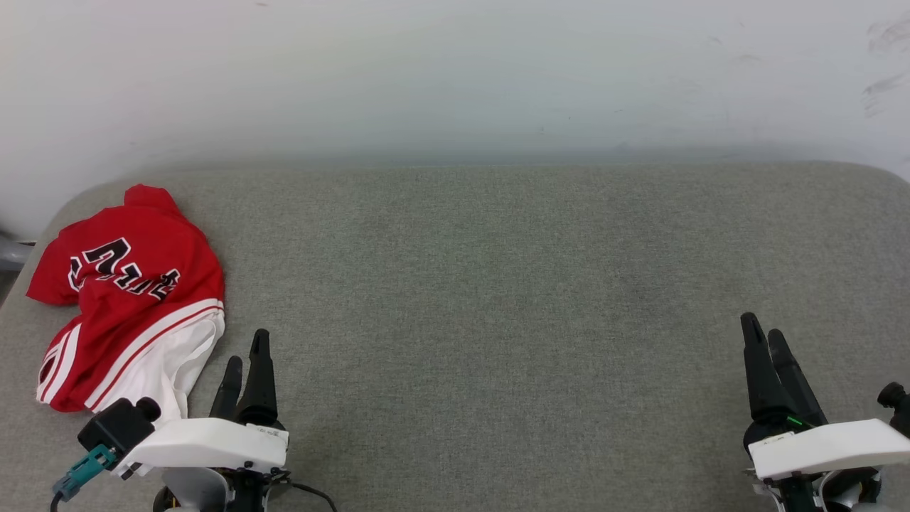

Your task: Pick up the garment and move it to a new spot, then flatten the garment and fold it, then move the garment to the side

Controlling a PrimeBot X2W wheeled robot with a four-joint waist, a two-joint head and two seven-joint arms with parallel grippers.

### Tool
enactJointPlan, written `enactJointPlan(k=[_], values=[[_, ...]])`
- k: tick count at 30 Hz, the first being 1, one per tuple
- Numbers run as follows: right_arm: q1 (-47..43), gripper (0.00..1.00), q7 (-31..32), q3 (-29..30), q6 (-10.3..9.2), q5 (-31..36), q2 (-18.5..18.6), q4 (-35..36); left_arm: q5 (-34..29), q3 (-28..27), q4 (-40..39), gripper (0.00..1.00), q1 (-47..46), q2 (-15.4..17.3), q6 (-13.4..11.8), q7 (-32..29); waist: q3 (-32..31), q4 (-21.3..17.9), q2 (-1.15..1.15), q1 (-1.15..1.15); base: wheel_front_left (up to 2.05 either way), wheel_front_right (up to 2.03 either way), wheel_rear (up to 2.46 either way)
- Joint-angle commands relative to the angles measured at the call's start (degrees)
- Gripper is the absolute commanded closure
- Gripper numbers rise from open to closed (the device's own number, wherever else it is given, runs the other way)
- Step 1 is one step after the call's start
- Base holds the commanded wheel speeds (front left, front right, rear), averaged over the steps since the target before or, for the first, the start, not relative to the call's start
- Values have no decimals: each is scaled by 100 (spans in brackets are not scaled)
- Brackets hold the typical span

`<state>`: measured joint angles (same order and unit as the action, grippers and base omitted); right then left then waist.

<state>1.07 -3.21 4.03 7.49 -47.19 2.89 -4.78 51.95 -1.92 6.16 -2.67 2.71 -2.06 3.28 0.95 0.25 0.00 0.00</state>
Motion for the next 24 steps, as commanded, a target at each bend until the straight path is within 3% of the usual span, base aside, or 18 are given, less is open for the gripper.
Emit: enactJointPlan(k=[1,24], values=[[3,0,-66,-23,0,242,3,107,-220,43,-110,0,-21,13,-40,63,0,3,0,0,0,0,0],[-193,0,-470,-73,0,2052,1,212,-1953,287,-153,0,119,17,-319,469,-12,47,0,0,0,0,0]])
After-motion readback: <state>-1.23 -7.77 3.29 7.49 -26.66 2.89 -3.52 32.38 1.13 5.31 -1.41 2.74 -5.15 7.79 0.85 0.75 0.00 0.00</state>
